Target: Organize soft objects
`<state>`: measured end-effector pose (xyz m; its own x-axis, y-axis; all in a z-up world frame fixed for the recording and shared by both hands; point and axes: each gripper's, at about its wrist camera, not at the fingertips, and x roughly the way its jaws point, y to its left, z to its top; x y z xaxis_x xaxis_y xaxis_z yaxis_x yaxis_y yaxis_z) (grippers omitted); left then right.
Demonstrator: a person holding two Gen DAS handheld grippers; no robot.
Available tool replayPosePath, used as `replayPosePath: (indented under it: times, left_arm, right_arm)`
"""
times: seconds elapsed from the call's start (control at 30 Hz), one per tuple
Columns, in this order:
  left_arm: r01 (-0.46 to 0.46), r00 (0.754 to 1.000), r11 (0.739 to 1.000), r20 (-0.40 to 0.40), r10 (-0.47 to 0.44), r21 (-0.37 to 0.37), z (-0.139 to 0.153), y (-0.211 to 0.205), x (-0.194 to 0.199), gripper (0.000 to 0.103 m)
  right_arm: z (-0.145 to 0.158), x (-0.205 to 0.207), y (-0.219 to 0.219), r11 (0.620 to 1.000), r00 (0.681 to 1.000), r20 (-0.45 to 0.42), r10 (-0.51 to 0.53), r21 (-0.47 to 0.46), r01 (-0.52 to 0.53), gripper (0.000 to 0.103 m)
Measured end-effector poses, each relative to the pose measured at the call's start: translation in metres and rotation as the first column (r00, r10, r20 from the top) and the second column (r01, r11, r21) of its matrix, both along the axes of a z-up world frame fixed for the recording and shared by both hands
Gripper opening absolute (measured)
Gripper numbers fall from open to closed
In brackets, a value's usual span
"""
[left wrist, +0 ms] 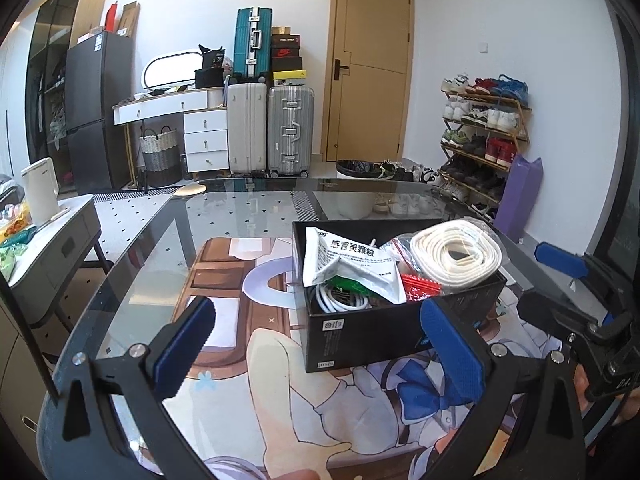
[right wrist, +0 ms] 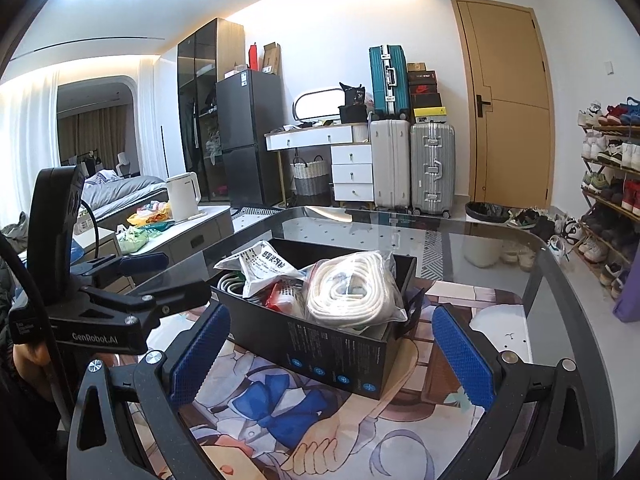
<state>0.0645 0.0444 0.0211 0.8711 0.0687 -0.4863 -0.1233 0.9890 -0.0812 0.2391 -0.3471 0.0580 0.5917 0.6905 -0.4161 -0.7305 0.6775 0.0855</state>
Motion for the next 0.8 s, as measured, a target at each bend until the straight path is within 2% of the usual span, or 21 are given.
replayPosePath:
  times: [0.43, 0.8]
  left_arm:
    - [-0.03, 0.999, 0.997, 0.013, 0.031, -0.074, -0.004, 0.016, 0.0, 0.103]
    - [-0.051, 0.997, 0.996, 0.045, 0.054, -0.076, -0.004, 0.019, -0.002, 0.103]
  right_arm:
    - [-0.004, -0.002, 0.005, 1.0, 1.0, 0.0, 0.009, -0.01, -0.009, 0.102]
    - [-0.004, -0.002, 0.007, 1.0, 1.0, -0.002, 0.009, -0.008, -0.009, 0.102]
